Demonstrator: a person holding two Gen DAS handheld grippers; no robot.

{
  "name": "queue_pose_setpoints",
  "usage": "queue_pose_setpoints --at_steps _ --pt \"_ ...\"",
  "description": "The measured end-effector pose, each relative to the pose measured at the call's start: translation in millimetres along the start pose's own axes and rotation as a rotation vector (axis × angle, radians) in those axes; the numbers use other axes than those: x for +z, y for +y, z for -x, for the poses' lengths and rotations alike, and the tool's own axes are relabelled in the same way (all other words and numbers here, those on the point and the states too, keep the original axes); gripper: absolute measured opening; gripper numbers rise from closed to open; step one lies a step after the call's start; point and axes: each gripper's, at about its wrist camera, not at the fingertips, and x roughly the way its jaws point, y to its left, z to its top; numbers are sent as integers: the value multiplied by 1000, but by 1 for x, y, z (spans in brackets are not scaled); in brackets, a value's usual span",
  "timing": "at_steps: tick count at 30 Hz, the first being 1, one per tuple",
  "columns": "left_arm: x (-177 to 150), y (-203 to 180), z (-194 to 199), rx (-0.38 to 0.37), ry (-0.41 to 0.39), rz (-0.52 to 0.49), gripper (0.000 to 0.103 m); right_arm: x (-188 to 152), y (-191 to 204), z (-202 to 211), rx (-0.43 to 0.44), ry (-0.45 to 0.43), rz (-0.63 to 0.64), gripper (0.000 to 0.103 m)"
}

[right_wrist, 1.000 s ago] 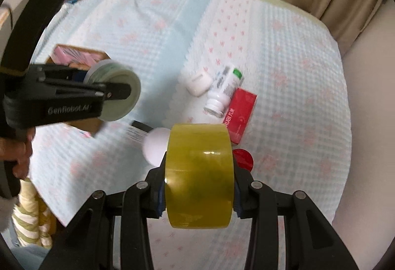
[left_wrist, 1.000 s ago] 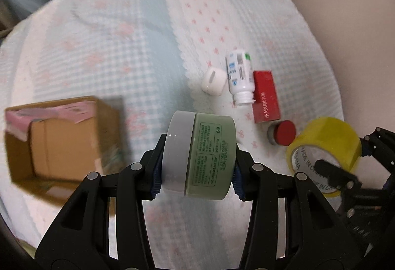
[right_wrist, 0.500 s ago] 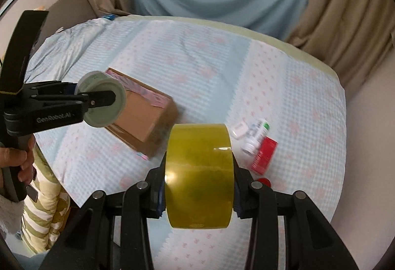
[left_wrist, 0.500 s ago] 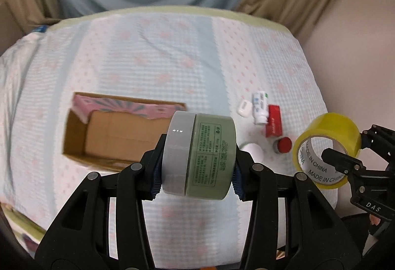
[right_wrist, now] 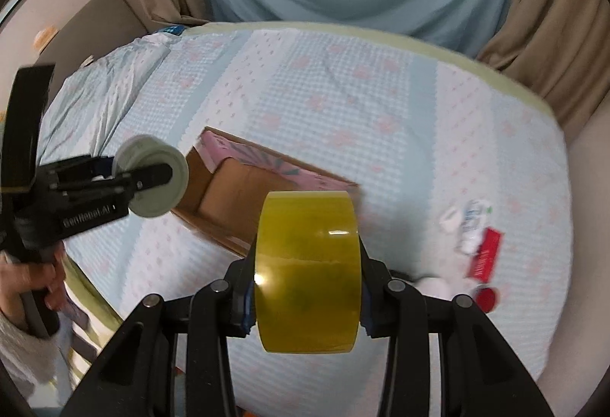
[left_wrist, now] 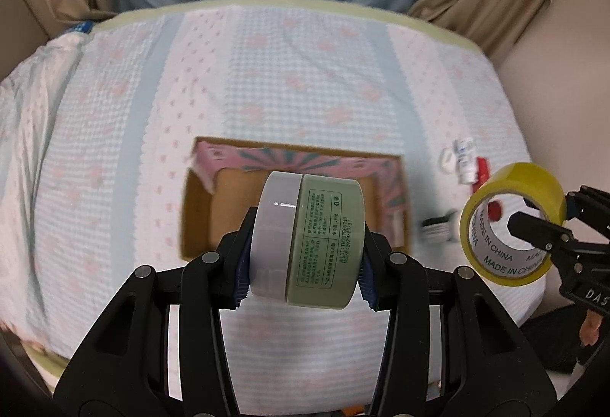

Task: Organize rigid objects
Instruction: 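Carry the jar and yellow tape into the cardboard box and release both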

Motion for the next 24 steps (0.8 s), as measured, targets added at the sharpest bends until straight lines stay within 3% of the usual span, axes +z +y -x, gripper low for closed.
queue_pose_setpoints --at_steps 10,21,24 --pt "8 70 -101 -8 164 -81 41 30 48 -112 46 125 -258 38" --pt "14 66 -192 -8 283 -139 41 32 41 -212 -51 266 -331 38" --pt "18 61 -208 -11 302 -165 41 32 30 -225 -39 285 -376 37"
